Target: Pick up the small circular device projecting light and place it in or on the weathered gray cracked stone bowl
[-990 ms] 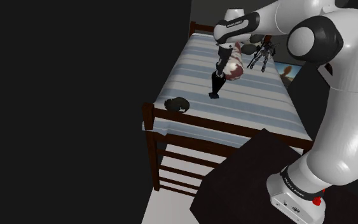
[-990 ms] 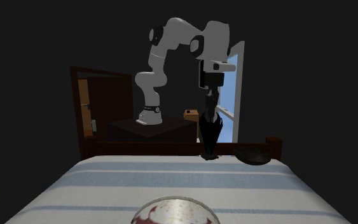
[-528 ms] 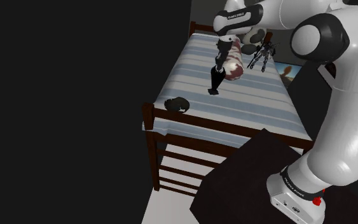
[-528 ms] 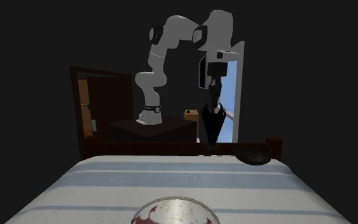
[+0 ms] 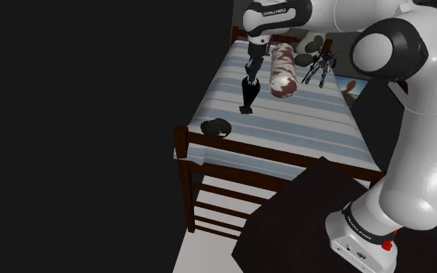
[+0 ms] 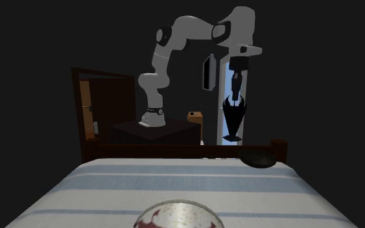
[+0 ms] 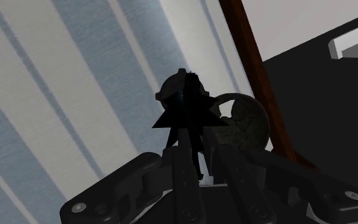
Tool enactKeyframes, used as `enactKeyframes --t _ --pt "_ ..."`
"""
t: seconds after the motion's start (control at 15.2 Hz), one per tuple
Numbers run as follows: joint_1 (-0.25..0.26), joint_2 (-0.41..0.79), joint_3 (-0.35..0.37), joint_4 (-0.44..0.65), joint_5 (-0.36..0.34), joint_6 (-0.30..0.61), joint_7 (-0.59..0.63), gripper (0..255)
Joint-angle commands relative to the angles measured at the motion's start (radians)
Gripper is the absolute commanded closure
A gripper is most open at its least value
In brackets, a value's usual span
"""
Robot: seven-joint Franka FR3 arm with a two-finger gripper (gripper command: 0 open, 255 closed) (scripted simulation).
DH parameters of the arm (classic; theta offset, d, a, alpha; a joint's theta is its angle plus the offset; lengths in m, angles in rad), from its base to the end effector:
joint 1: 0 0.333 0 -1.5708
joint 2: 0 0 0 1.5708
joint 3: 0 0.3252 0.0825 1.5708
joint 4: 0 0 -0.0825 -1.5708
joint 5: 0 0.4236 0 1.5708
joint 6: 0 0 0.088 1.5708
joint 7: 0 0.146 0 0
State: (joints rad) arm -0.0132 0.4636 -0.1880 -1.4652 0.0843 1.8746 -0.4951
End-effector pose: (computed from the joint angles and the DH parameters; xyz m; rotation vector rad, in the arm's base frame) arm 0.7151 -0.1186 0.3698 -3.0976 -0.4433 0.0698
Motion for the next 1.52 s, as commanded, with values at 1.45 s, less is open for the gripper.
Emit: enactKeyframes --t 1.45 --pt "0.159 0.189 0.065 0.316 -0.001 -0.123 0.242 255"
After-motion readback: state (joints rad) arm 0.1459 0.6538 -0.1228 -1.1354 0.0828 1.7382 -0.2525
